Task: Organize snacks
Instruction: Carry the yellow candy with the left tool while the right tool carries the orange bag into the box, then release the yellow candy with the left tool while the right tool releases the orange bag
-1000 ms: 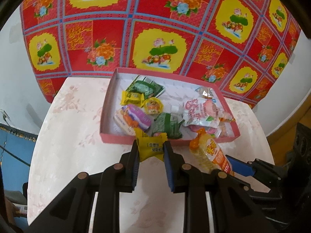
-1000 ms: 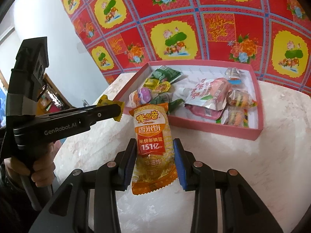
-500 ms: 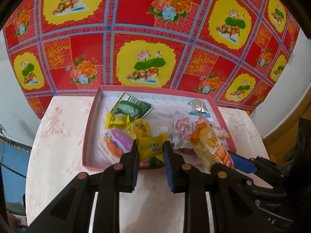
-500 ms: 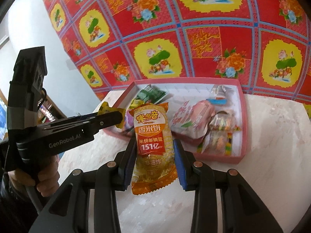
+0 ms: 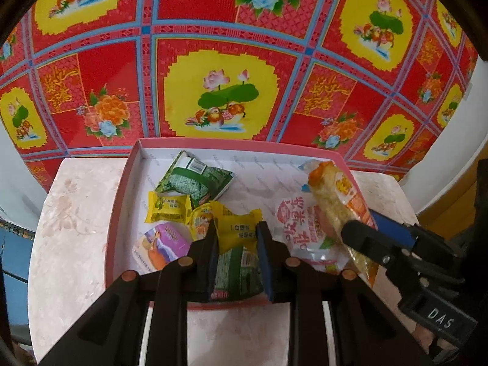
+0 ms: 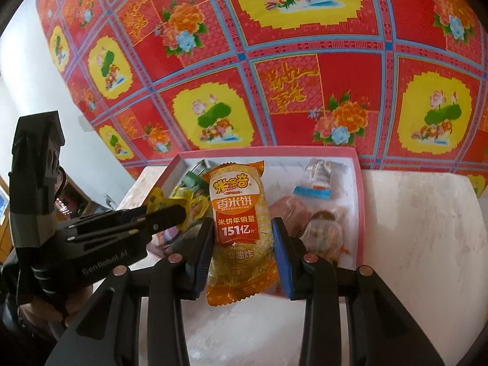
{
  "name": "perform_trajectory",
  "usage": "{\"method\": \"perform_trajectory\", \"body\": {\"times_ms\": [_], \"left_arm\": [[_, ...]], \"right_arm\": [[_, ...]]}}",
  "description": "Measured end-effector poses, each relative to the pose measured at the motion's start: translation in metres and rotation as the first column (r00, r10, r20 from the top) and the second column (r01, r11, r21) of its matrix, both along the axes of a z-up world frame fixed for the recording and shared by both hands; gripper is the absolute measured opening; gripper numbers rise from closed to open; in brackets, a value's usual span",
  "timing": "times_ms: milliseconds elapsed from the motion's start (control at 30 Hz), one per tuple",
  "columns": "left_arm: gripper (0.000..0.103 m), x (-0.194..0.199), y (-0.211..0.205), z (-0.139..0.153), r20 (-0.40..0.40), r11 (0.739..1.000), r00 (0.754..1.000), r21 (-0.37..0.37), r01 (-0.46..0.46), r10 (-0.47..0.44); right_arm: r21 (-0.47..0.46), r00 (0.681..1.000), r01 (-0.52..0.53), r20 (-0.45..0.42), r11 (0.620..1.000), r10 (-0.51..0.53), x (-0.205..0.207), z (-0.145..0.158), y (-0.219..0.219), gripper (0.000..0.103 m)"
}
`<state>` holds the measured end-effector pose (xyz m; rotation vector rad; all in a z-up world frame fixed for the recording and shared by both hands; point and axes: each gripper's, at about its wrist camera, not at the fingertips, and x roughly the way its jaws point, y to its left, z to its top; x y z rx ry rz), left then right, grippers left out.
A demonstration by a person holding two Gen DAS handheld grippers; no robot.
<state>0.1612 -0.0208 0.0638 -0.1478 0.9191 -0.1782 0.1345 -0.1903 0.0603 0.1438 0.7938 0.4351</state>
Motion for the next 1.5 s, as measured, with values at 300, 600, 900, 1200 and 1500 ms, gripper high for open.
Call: {"method": "perform_trajectory", "body": {"times_ms": [300,600,900,1200,1500], "left_arm": [[0.025,0.015,-0.004,-0.013,-0.013,1.0,1.0,0.014,0.007,-0.006],[0.025,0.027,-0.004,-0.026,-0.035,1.0,0.999,0.015,-0.005,0.005],[0.025,0.036,-0.006,-0.029,-0.02,0.999,1.0,0.047,-0.002,0.003],[0.025,0.042,-0.008,-0.031,-0.029,0.999,1.0,0.039,-0.004,0.006],[0.037,0.034,-0.002,-0.021,-0.044,1.0,0.999,0.02,0.01,-0.009]], "right_arm": [[-0.038,1.0,0.02,0.008,0.999,-0.02,0.023,-0.007,0.002,0.038],[-0.042,0.999,0.039,-0.021,0.998,-0.04,0.04,-0.022,-0.001,0.038],[-0.043,0.999,0.042,-0.029,0.998,-0.044,0.052,-0.032,0.002,0.038],[-0.036,0.999,0.038,-0.026,0.999,-0.039,0.054,-0.03,0.0,0.039],[-0.006,0.999,0.037,-0.011,0.999,-0.037,0.045,-0.022,-0.002,0.05]]}}
